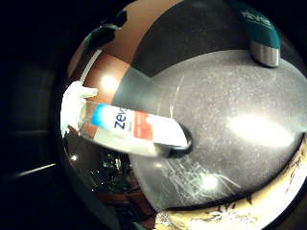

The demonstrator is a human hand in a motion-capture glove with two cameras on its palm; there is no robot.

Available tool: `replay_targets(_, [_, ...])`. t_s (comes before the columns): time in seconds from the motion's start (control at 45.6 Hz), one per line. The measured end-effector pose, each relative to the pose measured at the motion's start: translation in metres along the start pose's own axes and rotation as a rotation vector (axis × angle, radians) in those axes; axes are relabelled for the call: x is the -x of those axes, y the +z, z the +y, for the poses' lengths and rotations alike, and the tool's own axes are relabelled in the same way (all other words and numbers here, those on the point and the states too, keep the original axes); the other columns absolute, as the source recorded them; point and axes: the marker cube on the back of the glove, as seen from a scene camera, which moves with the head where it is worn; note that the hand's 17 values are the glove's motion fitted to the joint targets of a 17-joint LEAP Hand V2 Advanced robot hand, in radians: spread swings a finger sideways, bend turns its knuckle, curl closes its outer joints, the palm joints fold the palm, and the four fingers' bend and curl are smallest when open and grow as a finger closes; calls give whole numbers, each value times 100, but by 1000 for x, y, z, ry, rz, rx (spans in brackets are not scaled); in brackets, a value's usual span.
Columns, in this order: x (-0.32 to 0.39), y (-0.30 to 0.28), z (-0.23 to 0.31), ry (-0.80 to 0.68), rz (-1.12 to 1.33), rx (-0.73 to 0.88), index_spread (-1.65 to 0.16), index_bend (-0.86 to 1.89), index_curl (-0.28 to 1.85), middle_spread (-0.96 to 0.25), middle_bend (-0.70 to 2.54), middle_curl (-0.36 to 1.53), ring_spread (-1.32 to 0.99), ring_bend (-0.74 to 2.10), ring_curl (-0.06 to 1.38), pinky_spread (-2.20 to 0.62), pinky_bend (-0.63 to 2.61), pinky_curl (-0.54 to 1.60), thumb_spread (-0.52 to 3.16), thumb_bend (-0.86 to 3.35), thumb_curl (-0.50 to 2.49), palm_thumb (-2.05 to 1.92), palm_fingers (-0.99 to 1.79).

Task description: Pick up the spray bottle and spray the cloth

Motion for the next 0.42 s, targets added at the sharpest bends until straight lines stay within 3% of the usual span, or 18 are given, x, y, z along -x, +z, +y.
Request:
replay_targets(0.132, [8, -4, -14, 7, -58, -111, -33, 10, 22, -2, 19, 33, -4, 44, 34, 8, 59, 38, 86, -4, 46, 61, 15])
replay_targets(0.241, [-8, -10, 12, 10, 72, 73, -34, 11, 21, -1, 19, 33, -3, 44, 34, 9, 59, 38, 86, -4, 44, 61, 14])
replay_targets(0.329, [-4, -10, -4, 3, 68, -35, -34, 11, 21, -1, 19, 33, -3, 45, 34, 9, 59, 37, 87, -4, 43, 61, 14])
replay_targets(0.417, [-12, -1, 12, 9, 147, 101, -34, 11, 20, -1, 19, 33, -3, 45, 33, 9, 59, 37, 87, -3, 42, 61, 13])
